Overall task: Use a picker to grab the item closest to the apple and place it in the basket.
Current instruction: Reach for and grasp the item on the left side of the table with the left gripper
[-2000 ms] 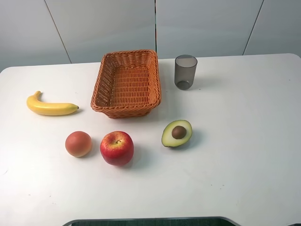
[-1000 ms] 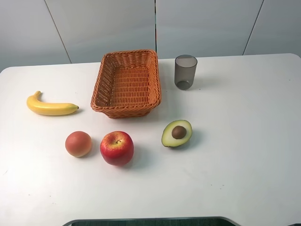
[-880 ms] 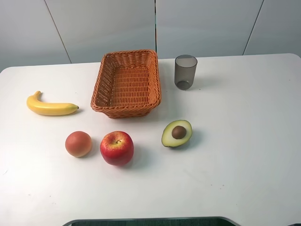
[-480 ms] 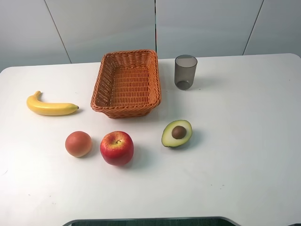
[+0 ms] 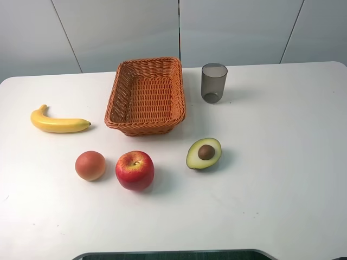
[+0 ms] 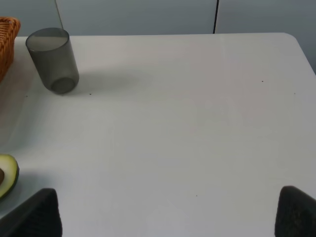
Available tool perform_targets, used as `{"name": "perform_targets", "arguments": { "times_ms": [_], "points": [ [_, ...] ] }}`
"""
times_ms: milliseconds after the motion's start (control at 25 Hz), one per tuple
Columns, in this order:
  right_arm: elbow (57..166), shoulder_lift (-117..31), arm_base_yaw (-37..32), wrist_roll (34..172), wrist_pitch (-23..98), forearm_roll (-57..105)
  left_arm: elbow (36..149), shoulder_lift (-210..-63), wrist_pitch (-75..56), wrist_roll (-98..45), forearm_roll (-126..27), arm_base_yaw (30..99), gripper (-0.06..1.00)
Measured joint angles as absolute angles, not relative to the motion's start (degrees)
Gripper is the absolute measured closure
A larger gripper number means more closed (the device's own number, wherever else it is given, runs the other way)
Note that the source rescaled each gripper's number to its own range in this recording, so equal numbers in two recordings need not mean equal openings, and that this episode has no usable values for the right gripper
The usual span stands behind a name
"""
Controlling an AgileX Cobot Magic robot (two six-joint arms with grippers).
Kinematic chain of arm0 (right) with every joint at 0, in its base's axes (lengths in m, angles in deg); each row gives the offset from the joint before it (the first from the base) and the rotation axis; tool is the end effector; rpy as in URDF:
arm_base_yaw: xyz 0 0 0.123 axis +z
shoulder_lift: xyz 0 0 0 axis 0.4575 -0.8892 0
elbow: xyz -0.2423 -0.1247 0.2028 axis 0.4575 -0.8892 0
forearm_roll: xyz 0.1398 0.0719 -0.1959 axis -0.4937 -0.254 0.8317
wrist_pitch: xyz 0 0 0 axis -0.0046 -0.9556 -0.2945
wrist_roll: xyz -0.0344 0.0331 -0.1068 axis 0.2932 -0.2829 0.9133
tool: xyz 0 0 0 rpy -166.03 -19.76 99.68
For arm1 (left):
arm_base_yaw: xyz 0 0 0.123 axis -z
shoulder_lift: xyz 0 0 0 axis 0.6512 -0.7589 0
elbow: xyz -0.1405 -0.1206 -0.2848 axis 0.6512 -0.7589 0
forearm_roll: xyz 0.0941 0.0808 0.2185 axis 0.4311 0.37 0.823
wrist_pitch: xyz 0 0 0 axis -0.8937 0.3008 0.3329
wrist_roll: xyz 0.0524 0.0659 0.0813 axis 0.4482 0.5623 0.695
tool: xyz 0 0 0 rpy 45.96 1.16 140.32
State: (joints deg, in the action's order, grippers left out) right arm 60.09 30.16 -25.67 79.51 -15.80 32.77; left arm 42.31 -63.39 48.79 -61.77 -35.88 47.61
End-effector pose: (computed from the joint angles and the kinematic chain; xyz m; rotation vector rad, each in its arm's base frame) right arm -0.0394 -0.0024 0.2637 -0.0148 2.0673 0.0089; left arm -0.0394 0.0049 0.2656 0.1078 2.0541 -0.0860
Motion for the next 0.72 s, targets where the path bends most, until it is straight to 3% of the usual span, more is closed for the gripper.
{"name": "perform_targets", "arguments": {
  "times_ms": [40, 120, 400, 720],
  "points": [
    [60.1, 30.2, -25.7, 79.5, -15.8, 32.8, 42.3, -63.4, 48.8, -61.8, -35.9, 47.6, 0.02],
    [60.1, 30.2, -25.7, 79.5, -15.8, 32.8, 42.3, -63.4, 48.8, -61.8, -35.9, 47.6, -0.03],
    [60.1, 30.2, -25.7, 79.5, -15.8, 32.8, 47.0, -66.9, 45.1, -61.8, -35.9, 47.7, -0.05],
    [60.1, 30.2, -25.7, 79.5, -15.8, 32.8, 56.2, -97.1, 44.8, -59.4, -37.1, 47.7, -0.05]
  ]
}}
